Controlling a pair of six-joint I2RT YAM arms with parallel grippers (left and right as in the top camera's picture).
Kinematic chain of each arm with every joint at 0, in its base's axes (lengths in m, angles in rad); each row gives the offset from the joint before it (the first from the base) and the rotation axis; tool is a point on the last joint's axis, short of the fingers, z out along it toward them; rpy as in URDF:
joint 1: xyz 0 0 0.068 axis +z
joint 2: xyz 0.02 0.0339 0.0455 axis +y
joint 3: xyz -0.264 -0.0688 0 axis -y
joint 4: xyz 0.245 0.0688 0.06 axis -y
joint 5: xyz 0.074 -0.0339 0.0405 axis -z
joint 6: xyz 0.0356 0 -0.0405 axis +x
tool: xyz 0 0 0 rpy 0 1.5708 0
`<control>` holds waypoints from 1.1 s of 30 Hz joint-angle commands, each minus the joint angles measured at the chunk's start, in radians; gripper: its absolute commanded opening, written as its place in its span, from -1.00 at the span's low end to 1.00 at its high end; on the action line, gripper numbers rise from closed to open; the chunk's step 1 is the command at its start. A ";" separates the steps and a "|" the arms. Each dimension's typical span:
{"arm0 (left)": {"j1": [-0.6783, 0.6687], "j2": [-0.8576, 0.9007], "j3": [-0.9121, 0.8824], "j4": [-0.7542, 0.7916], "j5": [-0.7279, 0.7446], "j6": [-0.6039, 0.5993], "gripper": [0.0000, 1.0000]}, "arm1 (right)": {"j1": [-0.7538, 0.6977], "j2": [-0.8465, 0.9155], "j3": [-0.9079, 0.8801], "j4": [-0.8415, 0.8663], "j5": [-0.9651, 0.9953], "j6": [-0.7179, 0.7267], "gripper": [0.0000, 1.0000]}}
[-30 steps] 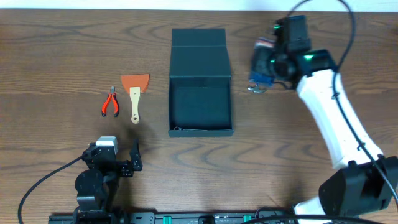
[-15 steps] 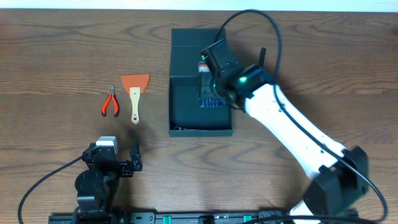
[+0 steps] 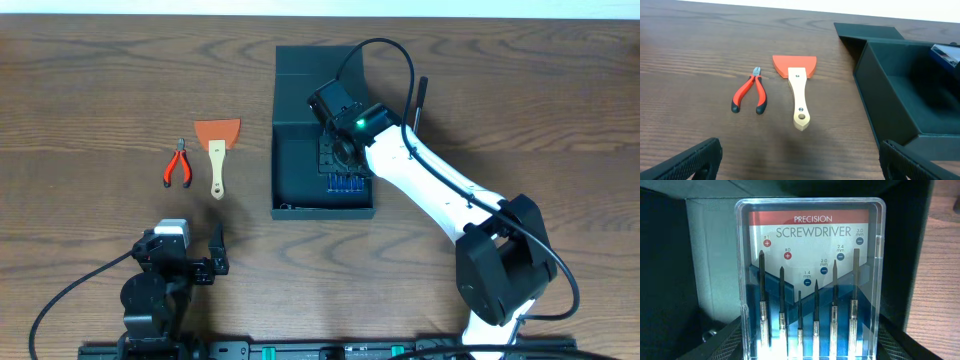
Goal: Pack container
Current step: 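Carry the screwdriver case over the box and lower it inside, then release the case and withdraw the right gripper toward the hammer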
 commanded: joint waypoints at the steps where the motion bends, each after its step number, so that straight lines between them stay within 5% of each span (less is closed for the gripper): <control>1: 0.006 -0.004 -0.020 0.000 -0.005 -0.001 0.97 | 0.001 0.008 0.016 0.002 0.072 0.034 -0.18; 8: 0.006 -0.004 -0.020 0.000 -0.005 -0.001 0.97 | 0.001 0.028 0.016 0.017 0.079 0.034 -0.06; 13: 0.006 -0.004 -0.020 0.000 -0.005 -0.001 0.97 | 0.001 0.035 0.016 0.021 0.079 0.033 0.51; 18: 0.006 -0.004 -0.020 0.000 -0.005 -0.001 0.97 | -0.009 0.010 0.029 0.023 0.082 0.024 0.64; 33: 0.006 -0.004 -0.020 0.000 -0.005 -0.001 0.97 | -0.140 -0.266 0.176 -0.076 0.208 0.019 0.62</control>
